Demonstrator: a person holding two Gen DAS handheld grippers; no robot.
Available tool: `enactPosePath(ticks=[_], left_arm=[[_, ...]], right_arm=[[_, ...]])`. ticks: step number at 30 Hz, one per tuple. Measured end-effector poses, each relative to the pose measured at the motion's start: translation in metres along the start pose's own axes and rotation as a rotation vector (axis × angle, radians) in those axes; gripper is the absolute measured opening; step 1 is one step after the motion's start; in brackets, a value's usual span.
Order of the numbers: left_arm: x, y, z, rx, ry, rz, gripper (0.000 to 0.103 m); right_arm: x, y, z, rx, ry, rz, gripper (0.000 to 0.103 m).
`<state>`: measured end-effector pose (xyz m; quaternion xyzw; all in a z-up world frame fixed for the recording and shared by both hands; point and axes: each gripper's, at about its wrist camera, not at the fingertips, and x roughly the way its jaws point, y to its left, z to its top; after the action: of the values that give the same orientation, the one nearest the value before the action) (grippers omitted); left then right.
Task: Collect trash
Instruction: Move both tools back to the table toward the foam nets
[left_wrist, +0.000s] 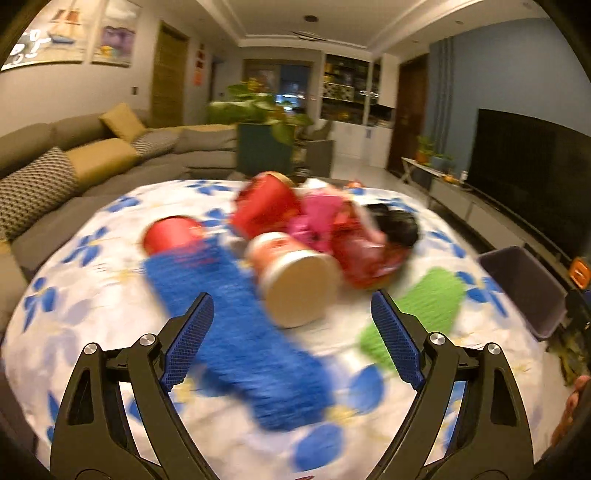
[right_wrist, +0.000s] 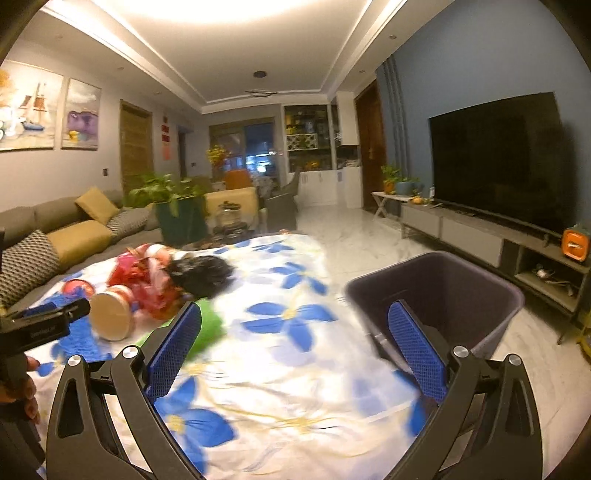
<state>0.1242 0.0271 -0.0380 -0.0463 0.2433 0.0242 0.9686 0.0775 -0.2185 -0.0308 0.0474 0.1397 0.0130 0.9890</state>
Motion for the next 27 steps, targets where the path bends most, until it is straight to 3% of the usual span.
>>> enactPosePath(ticks=[7, 10, 17, 23, 27], left_arm=[[-0.007, 0.049, -0.009, -0.07, -0.002, 0.048, 0.086], [-0.006, 0.055, -0.012, -0.074, -0.001, 0.04, 0.086], [0.016, 0.059, -0.02, -0.098, 0.033, 0.032, 0.085], [0.034, 0.062, -0.024, -0.127, 0.083, 0.013, 0.072], [0.045, 0.066, -0.027, -0.147, 0.13, -0.014, 0.057]], right_arm=[[0.012, 0.024, -0.007, 0.032, 0.047, 0.029, 0.097], [0.025, 0.036, -0.009, 0.01, 0.1, 0.044, 0.097], [0.038, 0.064, -0.017, -0.037, 0.097, 0.081, 0.097], [0.058, 0.073, -0.022, -0.018, 0.152, 0.079, 0.097], [0.074, 0.078, -0.025, -0.029, 0.197, 0.065, 0.097]])
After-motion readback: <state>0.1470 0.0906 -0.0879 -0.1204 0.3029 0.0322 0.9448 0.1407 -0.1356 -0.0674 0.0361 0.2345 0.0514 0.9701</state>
